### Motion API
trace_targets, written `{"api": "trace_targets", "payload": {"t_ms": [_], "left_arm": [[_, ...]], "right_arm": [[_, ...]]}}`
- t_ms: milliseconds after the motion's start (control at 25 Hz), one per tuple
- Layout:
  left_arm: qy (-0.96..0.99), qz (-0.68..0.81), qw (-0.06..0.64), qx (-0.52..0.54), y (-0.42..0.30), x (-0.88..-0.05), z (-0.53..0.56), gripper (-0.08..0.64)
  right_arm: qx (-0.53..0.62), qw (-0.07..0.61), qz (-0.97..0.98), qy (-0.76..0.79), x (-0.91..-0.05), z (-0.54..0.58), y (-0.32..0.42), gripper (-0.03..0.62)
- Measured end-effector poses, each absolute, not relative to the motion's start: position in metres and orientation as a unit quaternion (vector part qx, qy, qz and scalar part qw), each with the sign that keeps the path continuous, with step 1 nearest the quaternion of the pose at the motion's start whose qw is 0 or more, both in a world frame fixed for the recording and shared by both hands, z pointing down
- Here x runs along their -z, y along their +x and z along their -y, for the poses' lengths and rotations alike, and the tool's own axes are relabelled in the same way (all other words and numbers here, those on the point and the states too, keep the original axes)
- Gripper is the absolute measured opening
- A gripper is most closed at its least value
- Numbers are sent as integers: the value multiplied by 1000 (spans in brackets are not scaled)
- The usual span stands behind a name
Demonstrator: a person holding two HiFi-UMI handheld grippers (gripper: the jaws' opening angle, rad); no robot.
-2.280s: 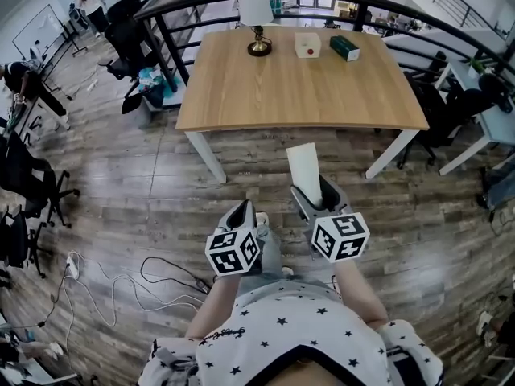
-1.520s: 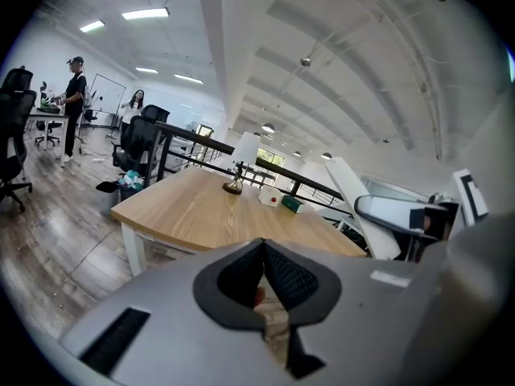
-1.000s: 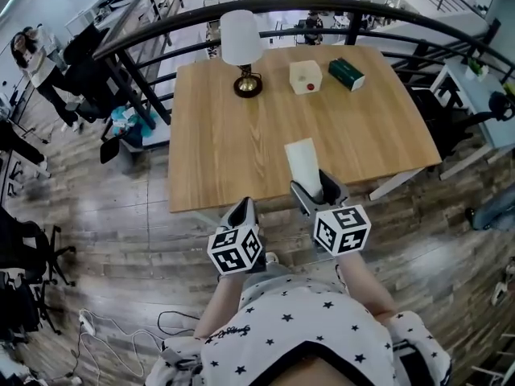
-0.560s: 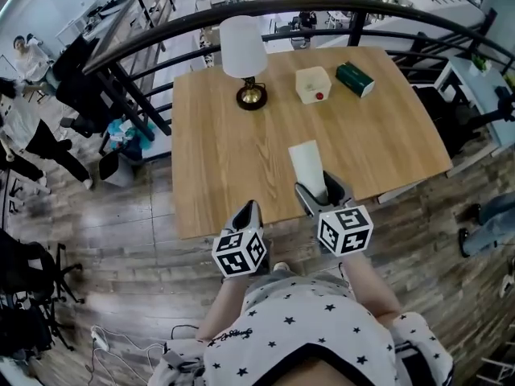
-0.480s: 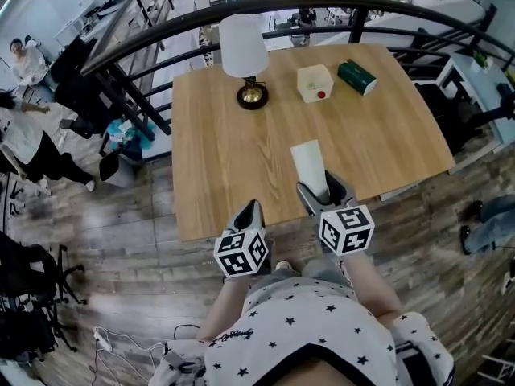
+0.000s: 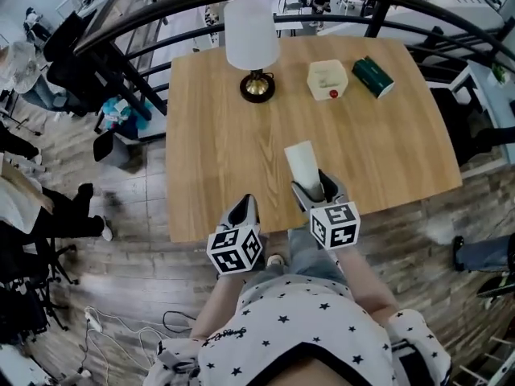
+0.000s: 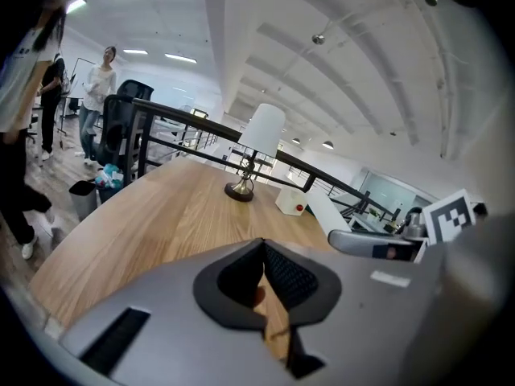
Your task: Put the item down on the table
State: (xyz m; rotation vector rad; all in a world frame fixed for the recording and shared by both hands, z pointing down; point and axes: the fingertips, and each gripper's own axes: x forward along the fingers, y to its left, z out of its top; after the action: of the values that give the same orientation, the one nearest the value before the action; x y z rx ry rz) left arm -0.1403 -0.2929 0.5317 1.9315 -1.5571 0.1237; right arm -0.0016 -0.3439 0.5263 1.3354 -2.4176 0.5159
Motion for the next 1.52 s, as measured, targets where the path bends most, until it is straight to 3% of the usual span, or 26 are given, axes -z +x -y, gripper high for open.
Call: {"api": "trace_targets", "payload": {"t_ms": [1000, 1520], "left_arm": [[693, 618, 368, -51, -146, -587, 389, 12], [704, 607, 366, -49, -142, -582, 385, 12]], "right_arm": [[-189, 352, 824, 402, -677, 444, -29, 295], [-195, 356, 822, 399, -679, 446, -32, 302]]}}
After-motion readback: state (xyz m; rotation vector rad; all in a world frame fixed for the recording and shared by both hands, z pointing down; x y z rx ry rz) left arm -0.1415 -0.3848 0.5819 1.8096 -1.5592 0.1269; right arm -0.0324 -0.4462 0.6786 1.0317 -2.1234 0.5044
